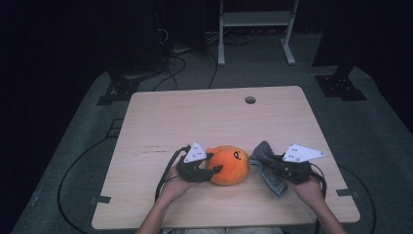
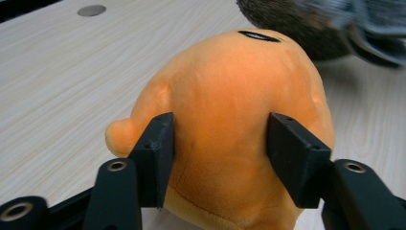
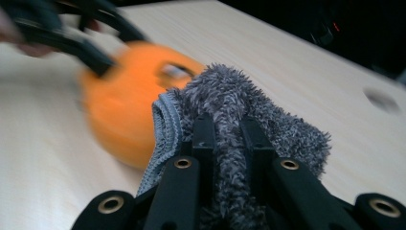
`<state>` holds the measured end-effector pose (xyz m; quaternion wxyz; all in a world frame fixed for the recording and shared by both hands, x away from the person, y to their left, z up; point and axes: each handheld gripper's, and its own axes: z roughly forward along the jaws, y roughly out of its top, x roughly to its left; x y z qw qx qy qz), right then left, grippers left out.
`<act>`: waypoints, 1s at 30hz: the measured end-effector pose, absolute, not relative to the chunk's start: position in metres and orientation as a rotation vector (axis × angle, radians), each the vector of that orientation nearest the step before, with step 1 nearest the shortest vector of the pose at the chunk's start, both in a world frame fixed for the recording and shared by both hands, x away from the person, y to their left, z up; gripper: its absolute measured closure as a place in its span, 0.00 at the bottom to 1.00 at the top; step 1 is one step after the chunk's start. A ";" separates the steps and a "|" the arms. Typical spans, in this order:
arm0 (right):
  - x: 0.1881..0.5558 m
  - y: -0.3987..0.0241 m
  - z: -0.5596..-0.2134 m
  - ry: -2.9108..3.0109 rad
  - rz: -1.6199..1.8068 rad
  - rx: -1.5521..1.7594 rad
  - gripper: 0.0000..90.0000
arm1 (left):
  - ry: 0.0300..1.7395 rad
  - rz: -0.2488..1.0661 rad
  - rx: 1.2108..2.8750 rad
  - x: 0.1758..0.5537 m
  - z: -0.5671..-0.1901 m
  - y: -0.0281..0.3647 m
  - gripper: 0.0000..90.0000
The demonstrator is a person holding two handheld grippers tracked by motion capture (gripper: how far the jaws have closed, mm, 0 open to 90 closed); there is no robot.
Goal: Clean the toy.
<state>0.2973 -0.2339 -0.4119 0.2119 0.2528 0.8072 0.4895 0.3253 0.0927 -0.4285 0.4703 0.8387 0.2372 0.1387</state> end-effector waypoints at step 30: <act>0.299 -0.206 -0.435 2.339 1.149 0.636 0.88 | 0.613 0.273 2.054 0.327 -0.432 0.094 0.49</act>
